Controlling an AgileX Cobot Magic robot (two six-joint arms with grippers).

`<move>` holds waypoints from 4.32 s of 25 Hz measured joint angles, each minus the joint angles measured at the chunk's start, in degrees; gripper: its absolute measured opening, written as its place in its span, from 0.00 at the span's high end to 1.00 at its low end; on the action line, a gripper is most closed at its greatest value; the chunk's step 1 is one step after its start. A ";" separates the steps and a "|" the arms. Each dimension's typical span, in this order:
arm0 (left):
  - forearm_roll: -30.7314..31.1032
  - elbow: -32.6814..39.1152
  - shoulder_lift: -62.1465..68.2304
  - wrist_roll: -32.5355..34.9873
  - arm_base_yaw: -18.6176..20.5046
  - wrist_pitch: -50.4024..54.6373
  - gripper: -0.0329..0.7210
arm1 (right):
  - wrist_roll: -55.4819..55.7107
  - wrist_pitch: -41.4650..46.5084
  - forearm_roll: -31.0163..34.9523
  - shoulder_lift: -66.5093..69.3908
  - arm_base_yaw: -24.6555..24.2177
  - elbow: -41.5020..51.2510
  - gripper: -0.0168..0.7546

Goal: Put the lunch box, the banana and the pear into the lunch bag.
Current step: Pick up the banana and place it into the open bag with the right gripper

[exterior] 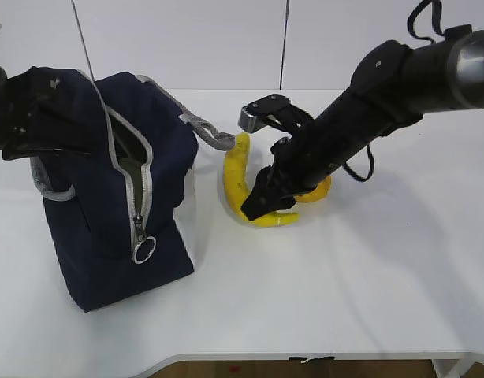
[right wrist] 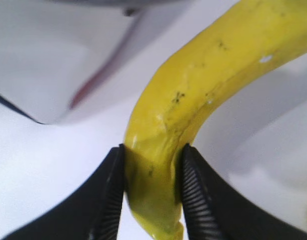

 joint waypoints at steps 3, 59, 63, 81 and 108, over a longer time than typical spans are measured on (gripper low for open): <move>0.00 0.00 0.00 0.00 0.00 0.11 0.93 | 6.02 1.42 -7.22 0.01 -1.40 -3.77 0.63; 0.52 0.00 -3.03 0.73 0.00 1.43 0.93 | 15.51 23.10 -11.29 10.55 16.96 -38.73 0.61; 0.52 0.00 -3.03 0.73 0.00 1.43 0.93 | 15.51 23.48 -11.08 10.66 16.96 -39.69 0.61; 0.74 0.00 -3.07 0.92 0.00 1.43 0.93 | 12.55 24.06 -5.88 11.00 16.86 -40.57 0.61; 1.32 0.00 -3.07 1.05 0.00 0.77 0.93 | 15.95 24.83 -27.43 1.16 16.97 -41.34 0.25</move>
